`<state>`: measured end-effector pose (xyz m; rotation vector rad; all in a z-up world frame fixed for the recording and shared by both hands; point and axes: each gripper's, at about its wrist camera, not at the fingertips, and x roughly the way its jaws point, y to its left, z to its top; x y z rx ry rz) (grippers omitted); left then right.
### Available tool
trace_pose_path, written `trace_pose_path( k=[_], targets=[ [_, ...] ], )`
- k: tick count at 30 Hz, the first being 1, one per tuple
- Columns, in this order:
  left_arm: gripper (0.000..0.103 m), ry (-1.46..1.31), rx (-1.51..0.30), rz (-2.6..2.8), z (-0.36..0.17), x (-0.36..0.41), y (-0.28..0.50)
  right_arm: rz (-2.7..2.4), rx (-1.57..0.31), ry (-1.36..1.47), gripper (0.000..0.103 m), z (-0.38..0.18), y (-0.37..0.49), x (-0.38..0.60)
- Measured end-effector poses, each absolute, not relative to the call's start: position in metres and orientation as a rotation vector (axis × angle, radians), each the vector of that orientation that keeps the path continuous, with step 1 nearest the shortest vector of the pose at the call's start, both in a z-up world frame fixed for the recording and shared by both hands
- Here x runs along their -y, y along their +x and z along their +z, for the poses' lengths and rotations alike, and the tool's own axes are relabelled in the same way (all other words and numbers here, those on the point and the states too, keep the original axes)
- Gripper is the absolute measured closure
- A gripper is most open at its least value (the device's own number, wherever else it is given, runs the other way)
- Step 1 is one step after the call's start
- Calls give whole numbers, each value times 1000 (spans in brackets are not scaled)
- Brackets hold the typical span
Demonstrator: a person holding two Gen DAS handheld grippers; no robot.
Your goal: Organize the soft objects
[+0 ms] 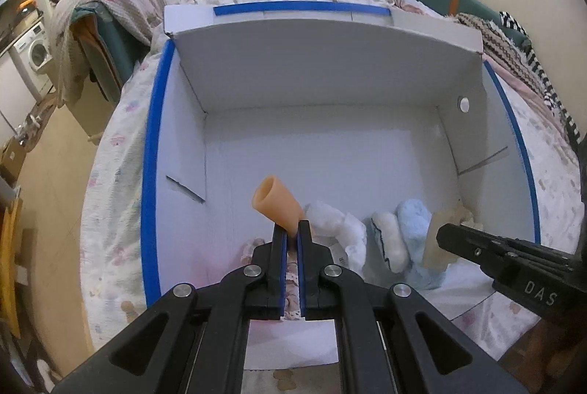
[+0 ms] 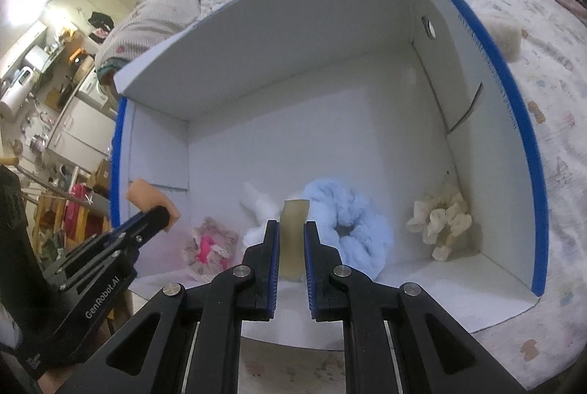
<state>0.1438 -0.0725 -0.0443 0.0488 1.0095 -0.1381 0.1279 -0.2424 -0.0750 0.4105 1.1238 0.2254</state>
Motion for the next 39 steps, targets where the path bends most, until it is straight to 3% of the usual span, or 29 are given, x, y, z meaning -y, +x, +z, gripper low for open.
trace_pose_path(
  k=[12, 20, 23, 26, 28, 31, 33, 37, 39],
  targets=[
    [98, 14, -1076, -112, -57, 73, 151, 205, -1138, 354, 87, -78, 128, 236],
    [90, 9, -1092, -114, -60, 72, 150, 192, -1139, 362, 85, -78, 126, 239],
    [80, 9, -1086, -114, -59, 72, 147, 178, -1138, 365, 73, -77, 126, 242],
    [60, 26, -1069, -99, -55, 72, 144, 169, -1117, 382, 41, -74, 126, 246],
    [48, 19, -1054, -94, -51, 71, 142, 171, -1098, 381, 41, -71, 125, 247],
    [48, -3, -1039, -110, -45, 68, 140, 154, -1079, 372, 40, -66, 123, 250],
    [48, -1, -1033, -118, -42, 67, 139, 145, -1067, 387, 33, -63, 121, 252],
    [48, -18, -1008, -76, -32, 57, 132, 131, -1030, 397, 29, -51, 116, 253],
    [48, -6, -994, -41, -25, 53, 128, 107, -1000, 397, 19, -44, 110, 257]
  ],
)
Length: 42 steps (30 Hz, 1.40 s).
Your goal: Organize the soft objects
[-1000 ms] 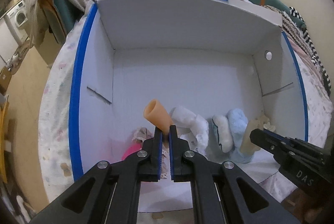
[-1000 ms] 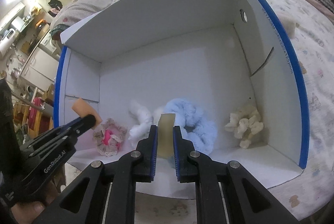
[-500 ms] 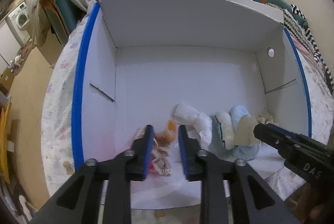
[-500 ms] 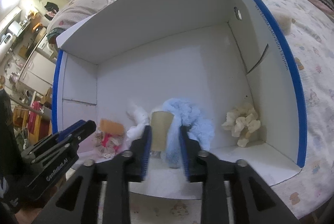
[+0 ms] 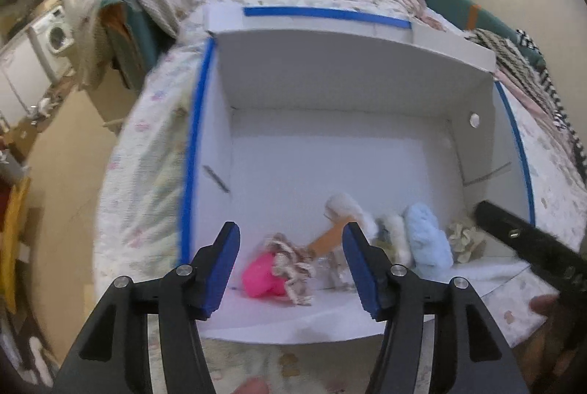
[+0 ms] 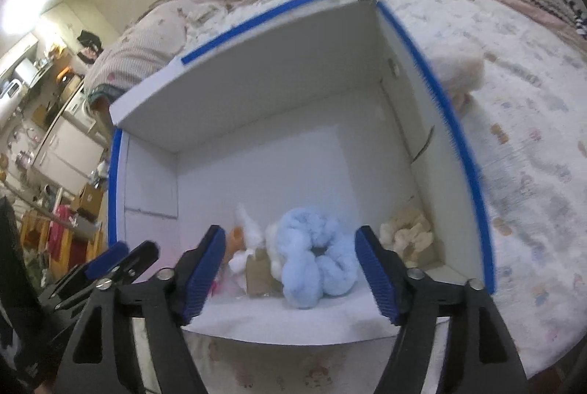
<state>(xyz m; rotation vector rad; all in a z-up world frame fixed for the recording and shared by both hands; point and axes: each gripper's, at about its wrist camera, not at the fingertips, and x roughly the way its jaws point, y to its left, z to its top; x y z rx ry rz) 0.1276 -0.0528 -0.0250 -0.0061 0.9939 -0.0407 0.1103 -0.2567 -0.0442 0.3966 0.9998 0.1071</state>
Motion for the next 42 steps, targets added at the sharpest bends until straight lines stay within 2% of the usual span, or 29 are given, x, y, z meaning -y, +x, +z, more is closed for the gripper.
trace_pose_path(
  k=[3, 5, 6, 7, 9, 16, 20, 31, 36, 42],
  targets=[
    [48, -16, -968, -32, -12, 47, 121, 89, -965, 416, 3, -36, 102, 264],
    [47, -44, -946, -45, -1, 41, 116, 66, -935, 422, 1, -28, 96, 268],
    [37, -58, -934, -48, 5, 38, 113, 55, -924, 418, 1, -23, 95, 269],
    [21, -70, -922, -48, 10, 34, 109, 50, -912, 414, 1, -17, 94, 269],
    [11, -92, -893, -49, 19, 27, 101, 49, -889, 412, 0, -7, 88, 270],
    [4, -92, -824, -53, 42, 11, 62, 53, -771, 343, 0, 26, 54, 261],
    [3, -31, -793, -51, 43, 9, 36, 71, -750, 289, 0, 34, 34, 252],
    [3, 63, -798, 35, 6, 7, 17, 42, -770, 195, 0, -5, 13, 242],
    [3, -62, -826, -5, 0, -6, 25, 27, -781, 163, 0, -12, 18, 242],
    [3, -71, -819, -23, 4, -1, 28, 25, -789, 145, 0, -16, 22, 239]
  ],
)
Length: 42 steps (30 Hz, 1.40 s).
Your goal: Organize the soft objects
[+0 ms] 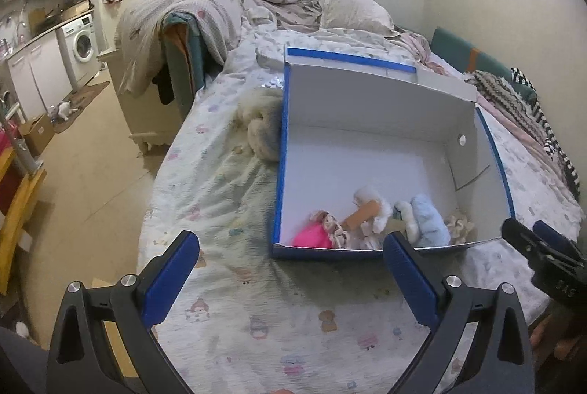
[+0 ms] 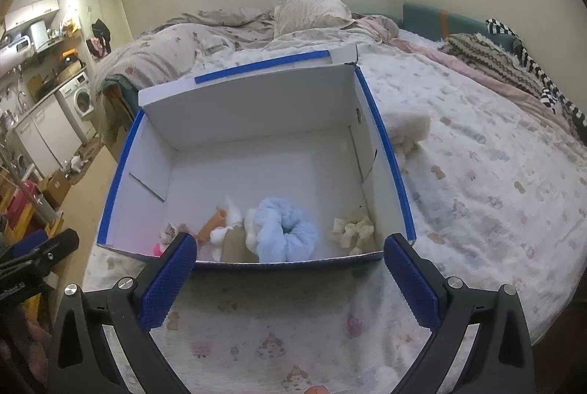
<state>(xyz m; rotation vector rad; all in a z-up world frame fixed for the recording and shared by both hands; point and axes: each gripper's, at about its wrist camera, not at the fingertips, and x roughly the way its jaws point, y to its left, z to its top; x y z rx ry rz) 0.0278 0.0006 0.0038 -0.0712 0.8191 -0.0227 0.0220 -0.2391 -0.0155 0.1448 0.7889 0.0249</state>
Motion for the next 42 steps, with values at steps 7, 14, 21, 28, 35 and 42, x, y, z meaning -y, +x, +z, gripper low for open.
trace_pose_path(
  k=[7, 14, 21, 28, 35, 42],
  targets=[
    [3, -48, -815, -53, 7, 7, 24, 28, -792, 128, 0, -16, 22, 235],
    [3, -49, -816, -61, 8, 7, 23, 25, -795, 127, 0, -16, 22, 235],
    [3, -45, -816, -59, 8, 8, 23, 25, -795, 132, 0, -15, 23, 235],
    [3, -43, -815, -58, 8, 8, 23, 25, -793, 130, 0, -14, 22, 235],
    [3, -43, -814, -58, 8, 8, 23, 27, -793, 128, 0, -15, 23, 235],
    [3, -39, -812, -55, 9, 8, 23, 26, -793, 130, 0, -14, 23, 235]
  ],
)
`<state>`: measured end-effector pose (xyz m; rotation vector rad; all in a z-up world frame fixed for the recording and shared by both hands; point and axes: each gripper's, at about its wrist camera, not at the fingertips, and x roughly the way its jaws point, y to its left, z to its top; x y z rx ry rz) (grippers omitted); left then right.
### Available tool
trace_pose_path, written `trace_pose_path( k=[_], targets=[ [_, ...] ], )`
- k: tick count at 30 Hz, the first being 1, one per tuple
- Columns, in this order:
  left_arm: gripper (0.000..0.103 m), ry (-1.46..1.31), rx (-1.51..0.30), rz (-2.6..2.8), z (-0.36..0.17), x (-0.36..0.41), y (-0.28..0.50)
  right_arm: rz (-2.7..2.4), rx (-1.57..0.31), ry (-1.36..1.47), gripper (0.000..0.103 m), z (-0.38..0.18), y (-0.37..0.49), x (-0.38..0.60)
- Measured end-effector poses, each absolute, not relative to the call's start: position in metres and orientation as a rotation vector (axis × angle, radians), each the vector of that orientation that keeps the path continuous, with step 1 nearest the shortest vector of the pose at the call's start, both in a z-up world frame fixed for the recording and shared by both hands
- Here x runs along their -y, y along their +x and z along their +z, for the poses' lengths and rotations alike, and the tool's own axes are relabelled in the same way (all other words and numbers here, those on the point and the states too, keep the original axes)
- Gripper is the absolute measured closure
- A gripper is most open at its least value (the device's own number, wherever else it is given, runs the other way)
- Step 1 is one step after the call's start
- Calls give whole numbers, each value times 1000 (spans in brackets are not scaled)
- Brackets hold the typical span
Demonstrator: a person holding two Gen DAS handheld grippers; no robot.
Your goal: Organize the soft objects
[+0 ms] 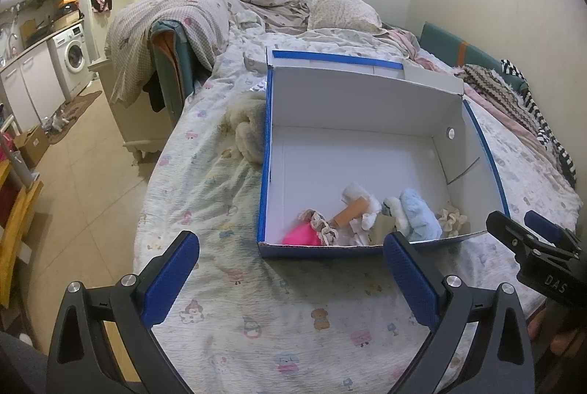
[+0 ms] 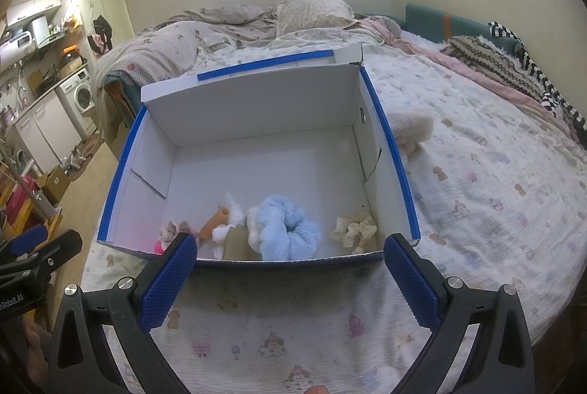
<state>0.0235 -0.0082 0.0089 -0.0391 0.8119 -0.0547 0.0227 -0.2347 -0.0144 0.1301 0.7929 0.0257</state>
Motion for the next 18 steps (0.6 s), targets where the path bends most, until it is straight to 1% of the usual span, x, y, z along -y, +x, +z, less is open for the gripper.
trace_pose_path(
  k=[18],
  targets=[
    [3, -31, -807, -60, 7, 8, 22, 29, -792, 129, 0, -14, 22, 232]
  ],
)
